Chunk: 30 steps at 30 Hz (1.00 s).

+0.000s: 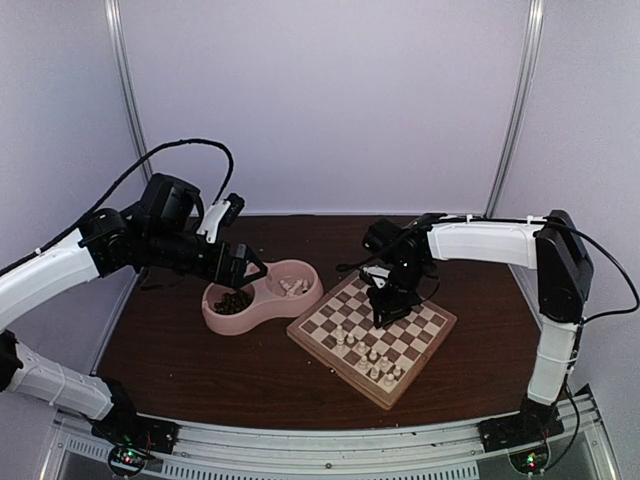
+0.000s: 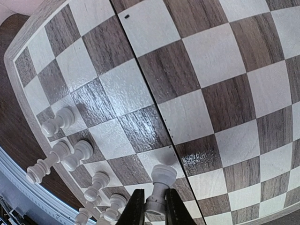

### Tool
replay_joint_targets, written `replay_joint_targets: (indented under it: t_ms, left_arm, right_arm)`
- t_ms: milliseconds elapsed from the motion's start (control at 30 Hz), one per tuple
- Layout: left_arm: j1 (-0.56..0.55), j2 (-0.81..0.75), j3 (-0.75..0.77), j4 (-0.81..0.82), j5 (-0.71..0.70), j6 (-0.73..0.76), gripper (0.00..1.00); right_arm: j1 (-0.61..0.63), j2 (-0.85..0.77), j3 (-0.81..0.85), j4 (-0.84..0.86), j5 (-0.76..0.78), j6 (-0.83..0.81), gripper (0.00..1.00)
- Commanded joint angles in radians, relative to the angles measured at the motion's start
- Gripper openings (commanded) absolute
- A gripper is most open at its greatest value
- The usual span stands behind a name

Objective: Set up the chess pieces on the board
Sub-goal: Place the rook on the chessboard.

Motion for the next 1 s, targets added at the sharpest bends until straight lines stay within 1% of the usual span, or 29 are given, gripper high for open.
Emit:
replay_joint_targets:
  t_ms: [0,333,400,500,600,700,767,900,967]
  left_arm:
    - [0.003,0.02,0.035,0.014,0.027,0.018,0.93]
    - [0.003,0.051,0.035,0.012,0.066,0.019,0.91]
    - [0.003,0.054,0.034,0.012,0.071,0.02,0.91]
    - [0.003,0.061,0.032,0.01,0.073,0.02,0.9]
    - [0.003,0.073,0.034,0.008,0.086,0.023,0.9]
    - [0.003,0.088,0.037,0.009,0.104,0.028,0.89]
    - [0.003,0.104,0.04,0.009,0.119,0.037,0.87]
    - [0.003,0.157,0.048,0.006,0.156,0.047,0.82]
    - [-0.004,0.185,0.059,0.007,0.176,0.048,0.8]
  right_arm:
    - [0.012,0.009,0.022,-0.031,0.046,-0.014,0.16]
    - [0.019,0.03,0.031,-0.015,0.034,-0.016,0.21]
    - [0.021,0.031,0.032,-0.011,0.034,-0.017,0.27]
    - [0.024,0.03,0.033,-0.004,0.04,-0.018,0.39]
    - [0.024,0.005,0.034,0.006,0.071,-0.017,0.43]
    - [0.024,-0.057,0.025,0.033,0.099,-0.026,0.45]
    - [0.024,-0.137,-0.003,0.082,0.095,-0.041,0.47]
    - [0.024,-0.293,-0.097,0.208,0.106,-0.062,0.49]
    - [0.024,-0.367,-0.157,0.26,0.15,-0.064,0.49]
